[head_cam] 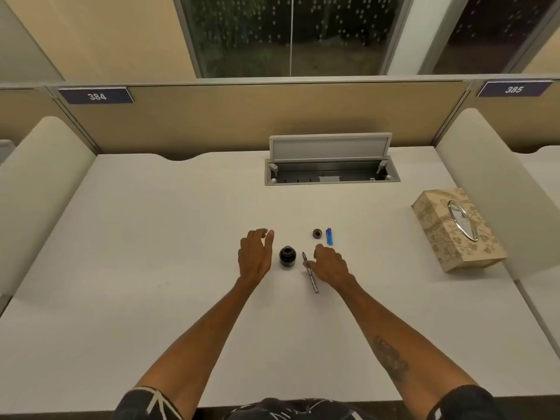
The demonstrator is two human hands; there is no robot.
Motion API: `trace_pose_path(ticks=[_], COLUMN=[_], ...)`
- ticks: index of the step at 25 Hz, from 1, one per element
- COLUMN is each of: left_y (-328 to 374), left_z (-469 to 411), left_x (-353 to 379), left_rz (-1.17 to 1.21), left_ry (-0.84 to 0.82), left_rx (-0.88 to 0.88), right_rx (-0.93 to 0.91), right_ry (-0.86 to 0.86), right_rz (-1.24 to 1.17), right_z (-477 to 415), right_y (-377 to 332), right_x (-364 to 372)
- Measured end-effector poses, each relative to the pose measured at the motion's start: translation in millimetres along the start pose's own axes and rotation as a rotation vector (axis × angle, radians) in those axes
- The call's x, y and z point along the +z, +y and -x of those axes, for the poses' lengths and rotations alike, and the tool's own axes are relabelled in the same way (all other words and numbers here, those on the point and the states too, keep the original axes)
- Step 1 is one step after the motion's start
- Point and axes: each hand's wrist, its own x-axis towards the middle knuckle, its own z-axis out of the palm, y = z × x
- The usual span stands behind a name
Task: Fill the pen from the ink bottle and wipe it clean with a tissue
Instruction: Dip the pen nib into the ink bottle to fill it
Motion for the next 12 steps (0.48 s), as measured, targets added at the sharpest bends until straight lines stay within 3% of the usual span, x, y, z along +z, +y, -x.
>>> trace_pose_path(ticks=[12], left_y=[11], left_z=[-6], left_x=[10], left_rz=[0.144], left_ry=[0.001], left_rx=[0.038], right_rx=[0.097], right_ry=[0.004], right_rz=[-0.075], right_z=[1], right_y=[1], right_x=[14])
